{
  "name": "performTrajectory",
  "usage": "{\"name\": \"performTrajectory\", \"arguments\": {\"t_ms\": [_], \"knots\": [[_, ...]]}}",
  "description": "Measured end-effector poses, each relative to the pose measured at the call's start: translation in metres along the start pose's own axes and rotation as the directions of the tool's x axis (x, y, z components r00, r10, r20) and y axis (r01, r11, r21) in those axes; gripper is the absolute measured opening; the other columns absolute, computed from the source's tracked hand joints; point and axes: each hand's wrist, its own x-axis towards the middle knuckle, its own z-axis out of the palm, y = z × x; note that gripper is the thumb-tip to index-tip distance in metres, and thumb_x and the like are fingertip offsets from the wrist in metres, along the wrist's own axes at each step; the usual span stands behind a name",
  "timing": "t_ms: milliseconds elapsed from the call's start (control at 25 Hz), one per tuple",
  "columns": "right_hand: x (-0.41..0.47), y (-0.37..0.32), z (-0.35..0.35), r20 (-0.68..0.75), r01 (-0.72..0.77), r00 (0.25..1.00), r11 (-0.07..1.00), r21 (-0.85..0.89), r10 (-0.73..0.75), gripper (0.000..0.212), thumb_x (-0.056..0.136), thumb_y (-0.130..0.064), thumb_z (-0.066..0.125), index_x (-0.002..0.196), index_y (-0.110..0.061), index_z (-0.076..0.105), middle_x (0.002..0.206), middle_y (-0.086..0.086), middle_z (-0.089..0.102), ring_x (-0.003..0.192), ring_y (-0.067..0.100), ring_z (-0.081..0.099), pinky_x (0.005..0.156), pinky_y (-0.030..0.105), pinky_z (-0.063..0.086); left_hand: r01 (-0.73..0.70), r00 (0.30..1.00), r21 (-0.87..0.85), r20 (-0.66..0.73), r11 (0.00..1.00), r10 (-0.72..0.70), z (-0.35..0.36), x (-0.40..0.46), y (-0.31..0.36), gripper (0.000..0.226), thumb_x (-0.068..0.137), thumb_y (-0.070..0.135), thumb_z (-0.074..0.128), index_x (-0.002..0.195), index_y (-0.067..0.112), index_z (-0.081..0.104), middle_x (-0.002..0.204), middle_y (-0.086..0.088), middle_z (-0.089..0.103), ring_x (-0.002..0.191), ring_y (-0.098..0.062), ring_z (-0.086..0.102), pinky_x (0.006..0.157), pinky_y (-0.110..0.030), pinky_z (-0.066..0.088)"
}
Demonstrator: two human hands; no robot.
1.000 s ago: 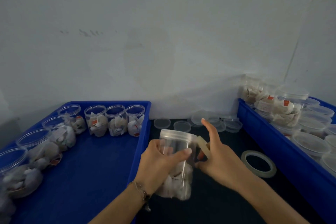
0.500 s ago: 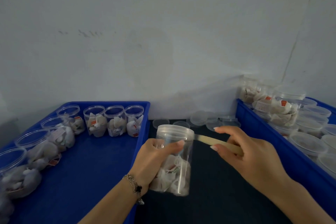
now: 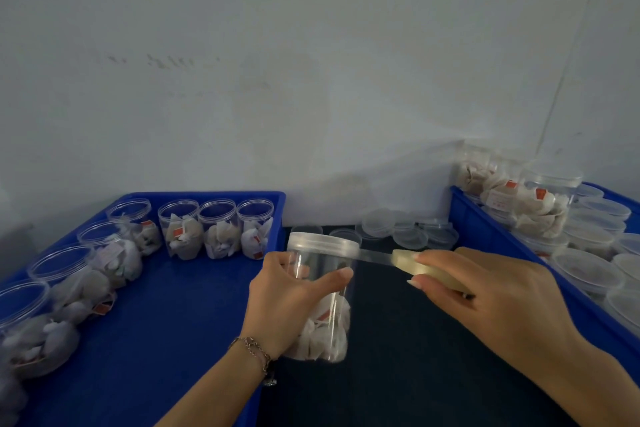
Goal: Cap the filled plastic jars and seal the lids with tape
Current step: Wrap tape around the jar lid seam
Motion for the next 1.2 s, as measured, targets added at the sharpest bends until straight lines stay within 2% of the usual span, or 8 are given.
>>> {"name": "performTrajectory", "arguments": {"t_ms": [240,440,600,720,840,920,1120,1200], "knots": [[-0.006,0.019,0.033,0.059,-0.003,0.998,1.000,0.006,0.002,0.044,0.093,-0.043,0.042,0.101,-0.013,0.073,0.059,-0.006,0.059,0.042,0.008,0.052,0.034,0.025,0.043,0.077,0.966,-0.273,0.257,0.959,-0.004,-0.001,-0.005,0.006,0.094,0.039,0.055,0.083,0.111,0.000,0.055,0.096,-0.016,0.068,0.081,-0.030,0.068,0.081,-0.048,0.055],[-0.005,0.021,0.046,0.088,-0.012,0.996,1.000,-0.015,0.013,0.042,0.095,-0.042,0.039,0.105,-0.017,0.071,0.062,-0.004,0.061,0.042,0.011,0.054,0.033,0.028,0.044,0.120,0.920,-0.413,0.388,0.903,0.056,-0.002,-0.007,0.006,0.095,0.042,0.050,0.084,0.114,-0.004,0.055,0.094,-0.022,0.067,0.077,-0.030,0.067,0.072,-0.041,0.053],[0.002,0.014,0.052,0.071,-0.023,0.997,0.999,-0.030,0.025,0.045,0.097,-0.040,0.036,0.099,-0.014,0.073,0.059,-0.003,0.057,0.040,0.013,0.051,0.032,0.025,0.041,0.240,0.850,-0.452,0.525,0.859,0.038,0.002,0.004,0.017,0.058,0.034,0.030,0.089,0.081,0.001,0.070,0.072,-0.016,0.070,0.060,-0.022,0.069,0.051,-0.027,0.055],[0.007,0.011,0.051,0.144,-0.007,0.989,0.991,-0.133,0.027,0.033,0.093,-0.032,0.046,0.094,-0.013,0.073,0.057,-0.003,0.056,0.038,0.013,0.050,0.031,0.022,0.036,0.277,0.827,-0.481,0.560,0.832,0.048,0.004,0.008,0.020,0.085,0.008,0.027,0.095,0.079,-0.003,0.060,0.063,-0.015,0.068,0.052,-0.021,0.067,0.044,-0.026,0.052],[0.010,0.000,0.054,0.413,-0.088,0.899,0.985,-0.146,0.142,0.033,0.072,-0.015,0.076,0.100,-0.014,0.059,0.072,-0.003,0.060,0.050,0.012,0.057,0.038,0.023,0.037,0.248,0.806,-0.463,0.586,0.851,0.083,0.006,0.001,0.018,0.106,-0.002,0.040,0.092,0.087,-0.003,0.054,0.064,-0.014,0.069,0.055,-0.020,0.068,0.049,-0.026,0.054],[0.010,-0.009,0.062,0.539,-0.190,0.802,0.965,-0.179,0.257,0.033,0.085,-0.017,0.063,0.111,-0.018,0.041,0.092,-0.005,0.059,0.070,0.013,0.060,0.050,0.023,0.033,0.222,0.796,-0.449,0.596,0.865,0.106,0.006,-0.003,0.016,0.110,0.003,0.046,0.092,0.093,-0.002,0.054,0.069,-0.014,0.071,0.061,-0.019,0.069,0.054,-0.026,0.055],[0.019,-0.018,0.073,0.536,-0.382,0.726,0.901,-0.204,0.430,0.025,0.094,-0.026,0.053,0.108,-0.021,0.033,0.090,-0.007,0.058,0.075,0.013,0.061,0.055,0.024,0.035,0.152,0.803,-0.405,0.583,0.902,0.127,0.011,0.006,0.016,0.094,0.027,0.043,0.094,0.102,0.001,0.057,0.064,-0.005,0.070,0.057,-0.010,0.067,0.052,-0.020,0.052],[0.019,-0.018,0.073,0.540,-0.393,0.723,0.900,-0.191,0.430,0.022,0.095,-0.029,0.050,0.109,-0.021,0.035,0.086,-0.007,0.058,0.071,0.013,0.060,0.054,0.024,0.035,0.033,0.810,-0.302,0.566,0.953,0.151,0.007,0.009,0.007,0.087,0.030,0.053,0.091,0.095,0.004,0.058,0.069,-0.001,0.064,0.059,-0.005,0.063,0.067,-0.021,0.054]]}}
